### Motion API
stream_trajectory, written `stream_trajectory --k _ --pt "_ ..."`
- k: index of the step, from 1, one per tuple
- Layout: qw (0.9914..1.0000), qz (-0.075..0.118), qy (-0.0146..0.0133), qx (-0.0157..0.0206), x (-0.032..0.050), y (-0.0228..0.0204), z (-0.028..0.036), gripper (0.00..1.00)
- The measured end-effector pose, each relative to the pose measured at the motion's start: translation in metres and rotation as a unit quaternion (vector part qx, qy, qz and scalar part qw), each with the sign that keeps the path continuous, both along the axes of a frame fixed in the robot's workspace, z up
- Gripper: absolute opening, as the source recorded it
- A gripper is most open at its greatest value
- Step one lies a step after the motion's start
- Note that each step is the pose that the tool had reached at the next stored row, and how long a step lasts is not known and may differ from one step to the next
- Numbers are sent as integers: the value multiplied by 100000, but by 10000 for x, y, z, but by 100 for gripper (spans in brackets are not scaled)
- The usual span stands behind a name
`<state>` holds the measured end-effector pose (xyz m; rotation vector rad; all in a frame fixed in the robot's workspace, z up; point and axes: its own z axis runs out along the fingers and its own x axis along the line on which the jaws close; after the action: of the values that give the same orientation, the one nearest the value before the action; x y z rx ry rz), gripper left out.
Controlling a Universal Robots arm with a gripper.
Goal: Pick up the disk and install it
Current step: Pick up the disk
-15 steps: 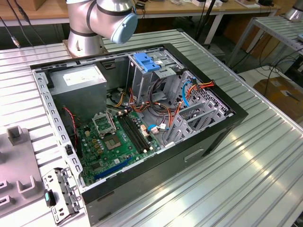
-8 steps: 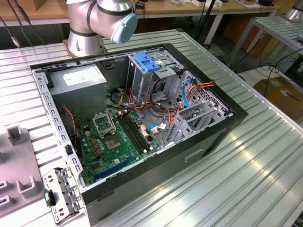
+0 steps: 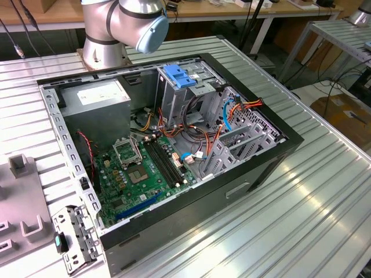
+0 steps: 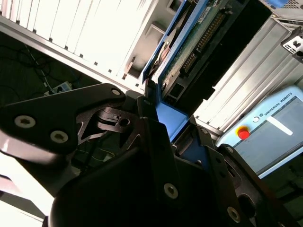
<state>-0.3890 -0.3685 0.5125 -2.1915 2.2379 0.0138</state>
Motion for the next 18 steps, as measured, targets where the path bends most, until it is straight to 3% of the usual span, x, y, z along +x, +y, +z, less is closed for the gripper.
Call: stream_trajectory --k 10,13,18 --pt "100000 0 2 -1 84 0 0 37" --pt "100000 2 2 -2 234 0 0 37" --pt "100000 1 -1 0 284 0 0 37"
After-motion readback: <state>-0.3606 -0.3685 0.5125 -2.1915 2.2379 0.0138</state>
